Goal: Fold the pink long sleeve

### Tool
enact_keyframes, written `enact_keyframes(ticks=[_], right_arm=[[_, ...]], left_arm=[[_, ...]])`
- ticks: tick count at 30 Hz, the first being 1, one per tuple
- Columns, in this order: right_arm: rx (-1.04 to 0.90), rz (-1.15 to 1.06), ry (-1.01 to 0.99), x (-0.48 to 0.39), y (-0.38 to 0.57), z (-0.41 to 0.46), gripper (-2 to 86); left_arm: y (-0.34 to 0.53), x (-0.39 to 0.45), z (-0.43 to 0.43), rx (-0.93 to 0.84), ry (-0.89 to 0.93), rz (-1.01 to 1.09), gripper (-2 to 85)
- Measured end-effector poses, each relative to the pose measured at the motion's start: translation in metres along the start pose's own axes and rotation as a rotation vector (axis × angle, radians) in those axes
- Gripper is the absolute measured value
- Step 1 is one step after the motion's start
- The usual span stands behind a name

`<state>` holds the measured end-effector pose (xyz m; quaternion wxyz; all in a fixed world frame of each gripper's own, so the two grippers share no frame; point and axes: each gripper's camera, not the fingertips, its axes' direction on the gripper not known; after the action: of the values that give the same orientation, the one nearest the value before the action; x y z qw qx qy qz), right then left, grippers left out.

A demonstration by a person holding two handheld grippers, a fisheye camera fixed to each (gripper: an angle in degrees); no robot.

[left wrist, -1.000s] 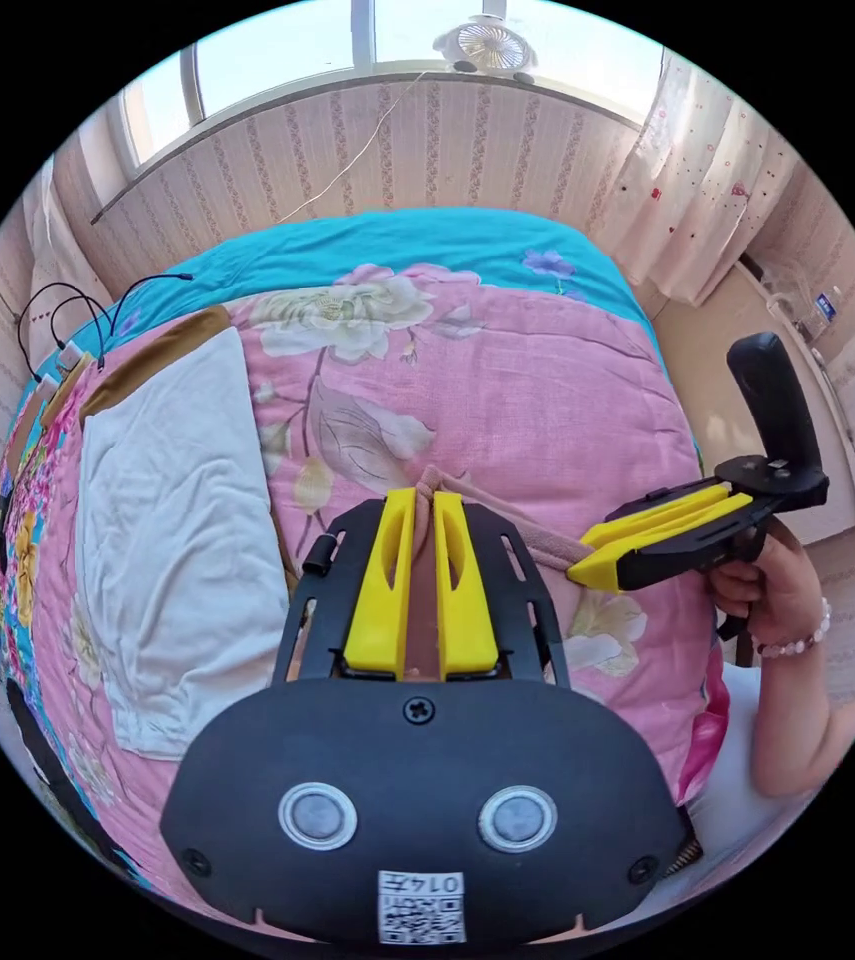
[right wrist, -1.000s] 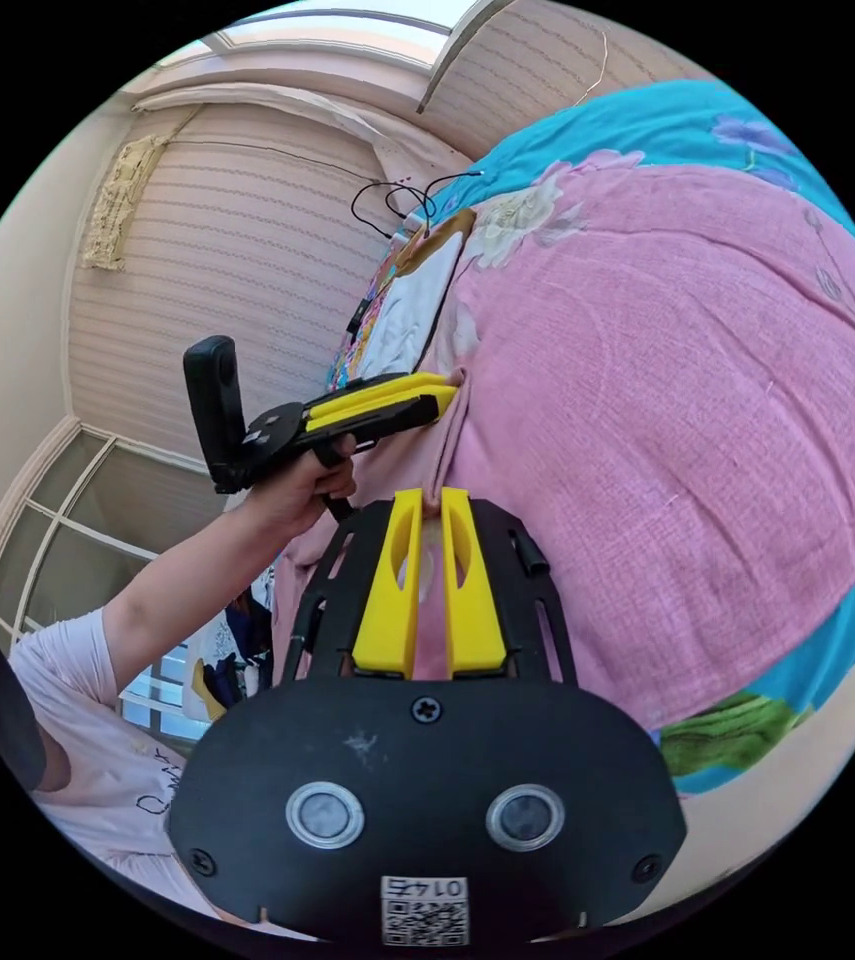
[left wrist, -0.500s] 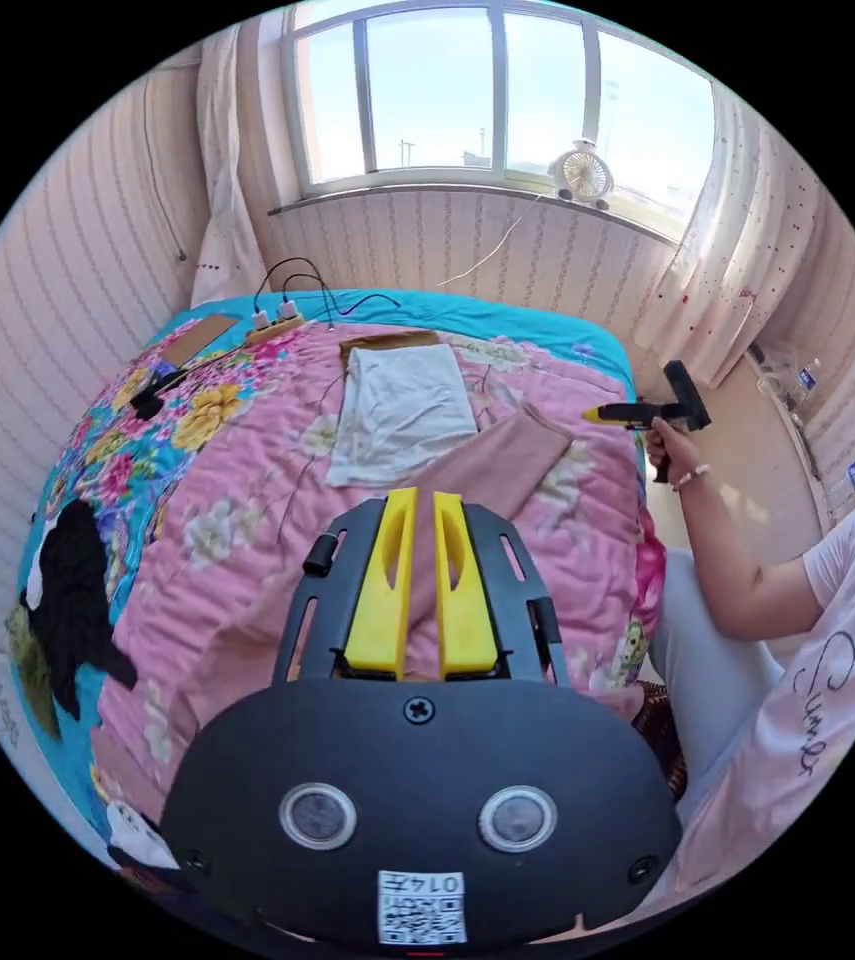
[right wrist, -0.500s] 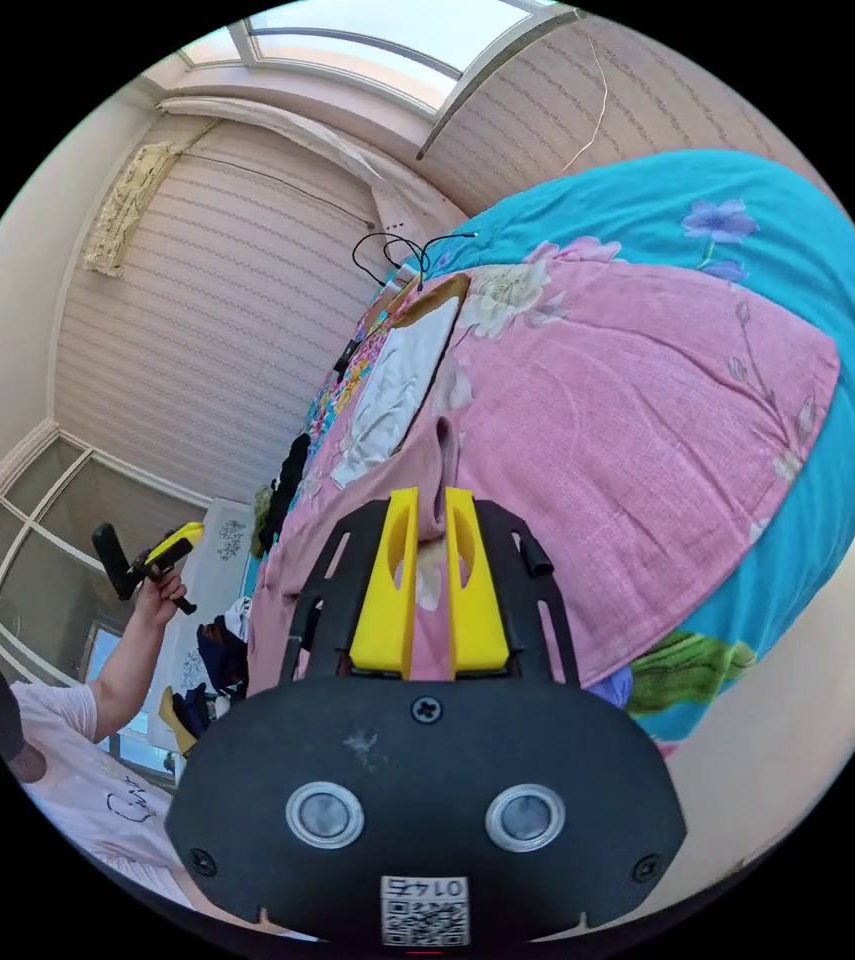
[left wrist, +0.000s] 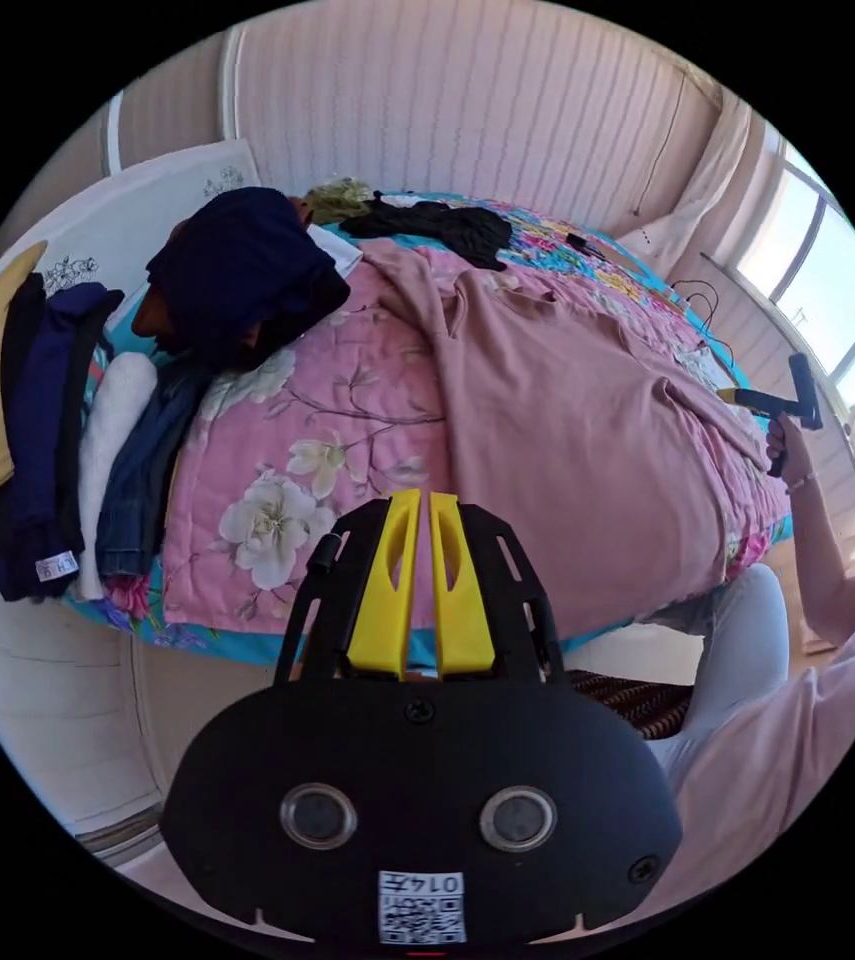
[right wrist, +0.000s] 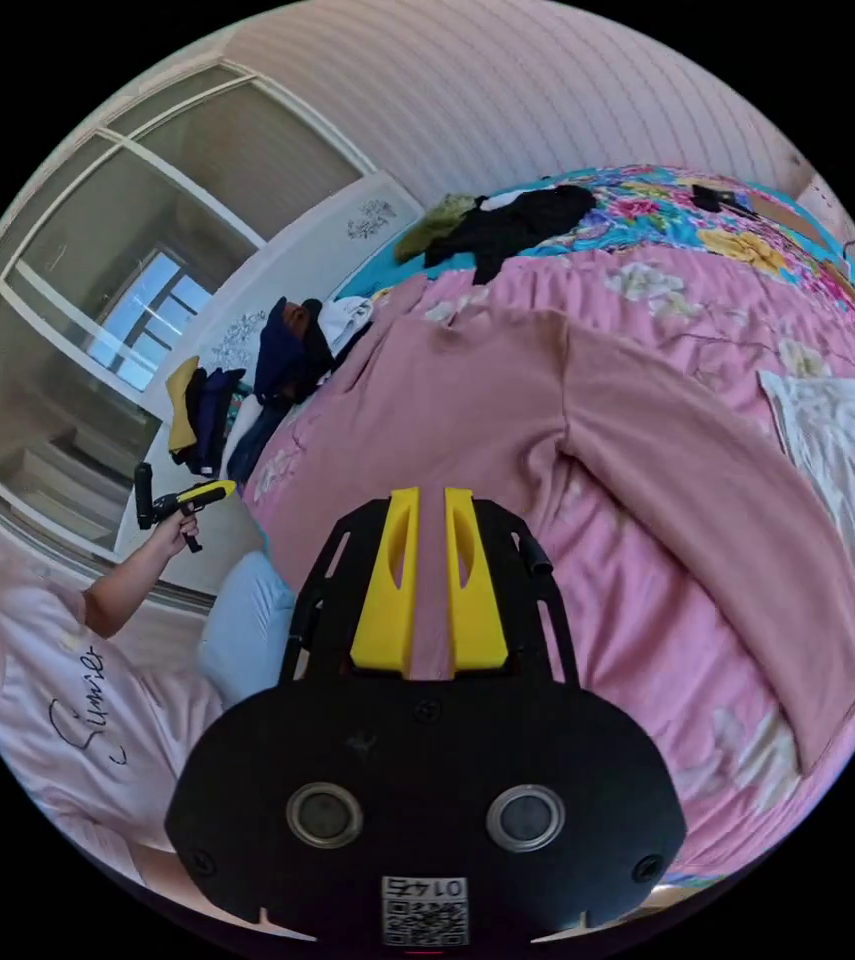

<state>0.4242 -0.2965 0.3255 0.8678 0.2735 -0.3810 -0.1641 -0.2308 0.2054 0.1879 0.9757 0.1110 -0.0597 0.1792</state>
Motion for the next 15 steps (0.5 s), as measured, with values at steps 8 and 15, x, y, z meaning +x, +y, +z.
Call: enact_keyframes(ticks=[8,15], right_arm=[[-0.168,-0.236,0.04,-0.113,-0.204,0.219,6.2],[-0.239,-0.238,0.264,-0.156,-0.365,0.416,7.0]], left_arm=[[-0.081,-0.087,0.055,0.167,0.106,-0.002,4.2],[-0.153,-0.164,0.133,0.037,0.066,0.015,6.7]])
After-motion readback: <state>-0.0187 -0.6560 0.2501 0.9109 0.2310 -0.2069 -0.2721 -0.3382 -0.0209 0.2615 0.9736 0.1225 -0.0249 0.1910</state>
